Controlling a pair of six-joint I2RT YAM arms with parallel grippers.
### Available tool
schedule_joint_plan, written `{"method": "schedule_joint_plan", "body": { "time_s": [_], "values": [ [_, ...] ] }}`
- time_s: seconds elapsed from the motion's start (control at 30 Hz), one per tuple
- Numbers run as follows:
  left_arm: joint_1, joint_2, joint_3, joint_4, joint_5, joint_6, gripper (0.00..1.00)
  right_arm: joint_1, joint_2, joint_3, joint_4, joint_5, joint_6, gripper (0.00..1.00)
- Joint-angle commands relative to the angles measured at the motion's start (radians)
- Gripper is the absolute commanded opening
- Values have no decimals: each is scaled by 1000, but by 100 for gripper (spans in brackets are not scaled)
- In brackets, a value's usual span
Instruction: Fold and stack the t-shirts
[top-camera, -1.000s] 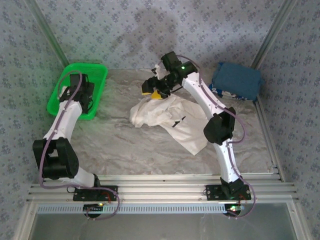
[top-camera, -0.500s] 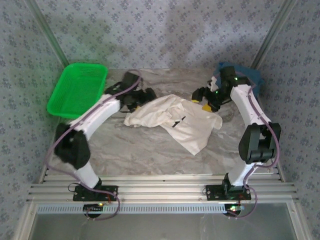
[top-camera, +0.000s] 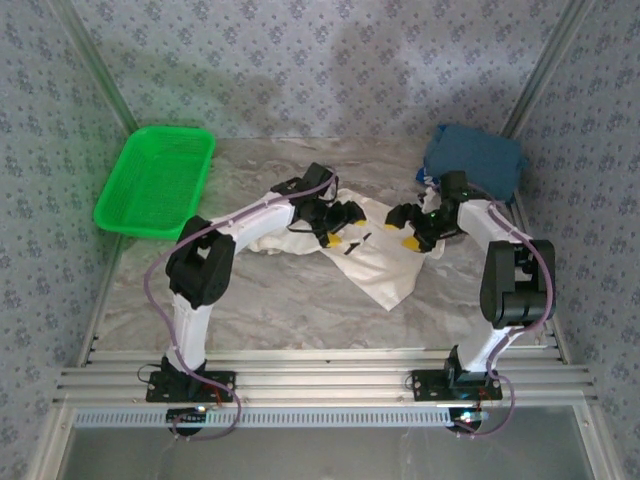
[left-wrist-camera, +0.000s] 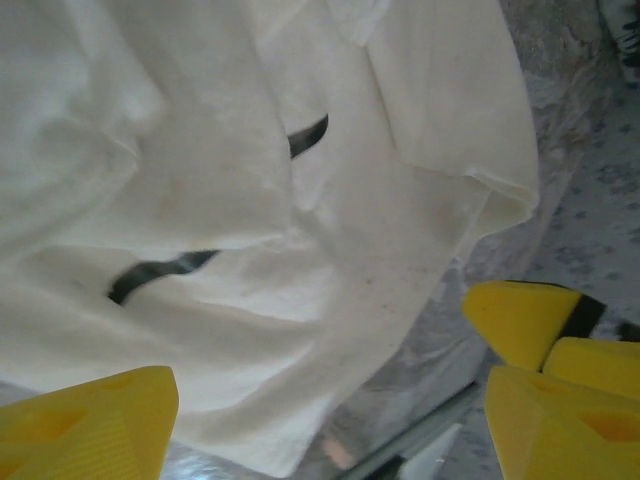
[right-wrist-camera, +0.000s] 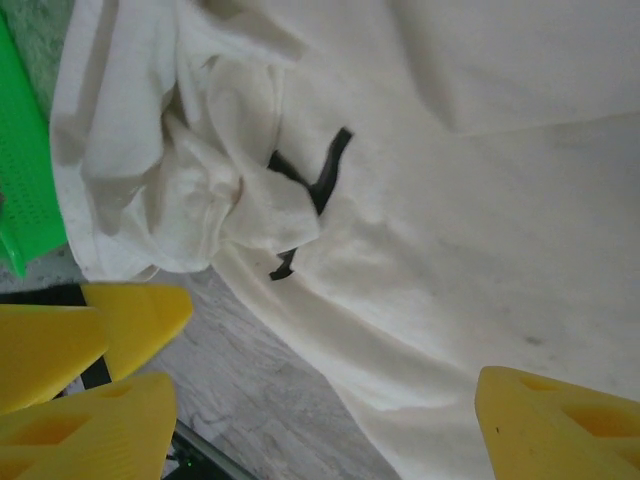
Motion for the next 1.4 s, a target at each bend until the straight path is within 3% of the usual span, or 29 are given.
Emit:
{"method": "schedule_joint_plan", "body": {
  "time_s": [0.0, 0.17, 0.43, 0.83, 1.1, 1.23, 1.37],
  "values": [
    [-40, -30, -106, 150, 53, -238, 80, -38, -20, -16, 40, -25, 12, 80],
    [-63, -33, -212, 299, -40, -430, 77, -41, -20, -30, 69, -32, 15, 80],
    [-118, 23, -147, 339, -219, -522, 73, -52, -51, -57, 62, -50, -11, 79],
    [-120, 77, -67, 265, -346, -501, 61, -89, -81, -103, 69, -65, -34, 78],
    [-121, 135, 42, 168, -349, -445, 50, -116, -95, -124, 71, -63, -37, 77],
    [-116, 138, 60, 97, -355, -412, 40, -155, -110, -127, 50, -28, -33, 77],
    [-107, 148, 68, 67, -357, -381, 18, -210, -137, -141, 52, 50, 6, 76]
  ]
}}
